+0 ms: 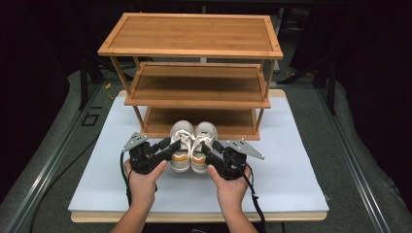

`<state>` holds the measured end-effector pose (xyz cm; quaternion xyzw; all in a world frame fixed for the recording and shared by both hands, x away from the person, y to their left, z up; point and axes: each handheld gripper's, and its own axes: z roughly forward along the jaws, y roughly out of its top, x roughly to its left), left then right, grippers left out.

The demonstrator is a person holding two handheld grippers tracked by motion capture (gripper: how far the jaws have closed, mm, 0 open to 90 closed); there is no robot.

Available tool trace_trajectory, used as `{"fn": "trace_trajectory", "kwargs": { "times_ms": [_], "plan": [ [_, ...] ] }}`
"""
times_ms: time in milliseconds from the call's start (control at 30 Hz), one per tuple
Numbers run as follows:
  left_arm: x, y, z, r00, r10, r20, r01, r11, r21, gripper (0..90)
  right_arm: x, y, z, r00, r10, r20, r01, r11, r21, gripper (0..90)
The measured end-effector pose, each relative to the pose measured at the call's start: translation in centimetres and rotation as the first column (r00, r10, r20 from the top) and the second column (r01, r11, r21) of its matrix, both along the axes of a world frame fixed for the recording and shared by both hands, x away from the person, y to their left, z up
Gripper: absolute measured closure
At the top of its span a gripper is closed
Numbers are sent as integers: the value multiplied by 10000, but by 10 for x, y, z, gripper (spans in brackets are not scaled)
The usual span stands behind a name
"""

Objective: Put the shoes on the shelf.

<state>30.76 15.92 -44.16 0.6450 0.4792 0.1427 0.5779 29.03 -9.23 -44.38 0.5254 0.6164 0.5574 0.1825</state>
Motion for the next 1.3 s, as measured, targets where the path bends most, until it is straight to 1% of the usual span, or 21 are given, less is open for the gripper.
{"fn": "trace_trajectory", "kwargs": {
  "times_ms": [33, 133, 167, 200, 300, 333, 500, 667, 700, 733, 800, 833, 867, 933, 967, 1067, 1133, 1167, 1200, 1267, 1300],
  "plan": [
    [0, 0, 2, 10000, 0, 15, 0, 10000, 39, 533, 1, 1, 2, 10000, 25, 79, -26, 9999, 113, 540],
    [2, 2, 7, 10000, 6, 22, -6, 10000, -37, 533, 3, 1, 7, 9999, 33, 131, -35, 9999, 133, 539],
    [2, 2, 8, 10000, -12, 25, 12, 10000, -58, 533, 3, 1, 9, 10000, 52, -8, -52, 9999, 93, 539],
    [3, 2, 9, 10000, 6, 39, -5, 10000, -77, 533, 4, 1, 11, 9999, 109, 59, -110, 9998, 168, 539],
    [3, 3, 13, 10000, 17, 62, -17, 10000, -86, 533, 5, 2, 15, 10000, 58, 42, -58, 10000, 34, 539],
    [3, 3, 14, 10000, 23, 77, -22, 9999, -107, 533, 5, 3, 16, 9998, 19, 181, -22, 9999, 161, 539],
    [4, 3, 22, 9998, -14, 193, 16, 10000, -84, 533, 4, 2, 24, 9999, 47, 144, -48, 10000, 50, 539],
    [5, 2, 30, 9996, -6, 287, 8, 10000, -82, 533, 5, 2, 31, 9993, 3, 386, -8, 9999, 126, 539],
    [5, 2, 31, 9996, 16, 288, -13, 9999, -110, 533, 5, 1, 33, 9994, 178, 287, -179, 9998, 49, 539],
    [5, 2, 33, 9995, -9, 306, 12, 9999, -109, 533, 6, 2, 34, 9992, 23, 410, -27, 10000, 92, 539],
    [6, 1, 35, 9995, 1, 327, 4, 9999, -134, 533, 6, 1, 36, 9992, -12, 405, 11, 10000, 29, 539],
    [6, 1, 36, 9994, -10, 350, 15, 9999, -139, 533, 6, 0, 38, 9992, 172, 368, -174, 9998, 36, 539],
    [7, 1, 38, 9993, -4, 372, 10, 9999, -157, 532, 7, 1, 39, 9992, -10, 390, 11, 10000, -33, 539],
    [7, 1, 39, 9993, 0, 384, 7, 9998, -188, 532, 7, -1, 42, 9987, 279, 418, -280, 9996, 33, 539],
    [8, 1, 40, 9992, -10, 399, 17, 9998, -189, 533, 8, 1, 44, 9988, 0, 485, 3, 10000, -57, 539],
    [9, 1, 44, 9991, -5, 425, 16, 9997, -258, 533, 9, 1, 47, 9981, 16, 613, -15, 10000, -12, 539],
    [10, 1, 46, 9991, -29, 412, 40, 9996, -264, 532, 10, 1, 51, 9987, -17, 512, 23, 9999, -132, 539],
    [10, 1, 47, 9991, 0, 420, 13, 9995, -306, 533, 10, 1, 51, 9983, -20, 576, 23, 10000, -56, 539],
    [11, 1, 48, 9992, -26, 404, 36, 9997, -257, 533, 11, -1, 53, 9984, 239, 511, -237, 9997, -47, 539],
    [12, 1, 51, 9991, -15, 424, 26, 9997, -258, 532, 12, 1, 55, 9987, -32, 513, 37, 9999, -103, 539],
    [13, 1, 52, 9991, -23, 429, 34, 9997, -251, 532, 12, 0, 56, 9987, 86, 508, -82, 9999, -84, 539]
  ]
}}
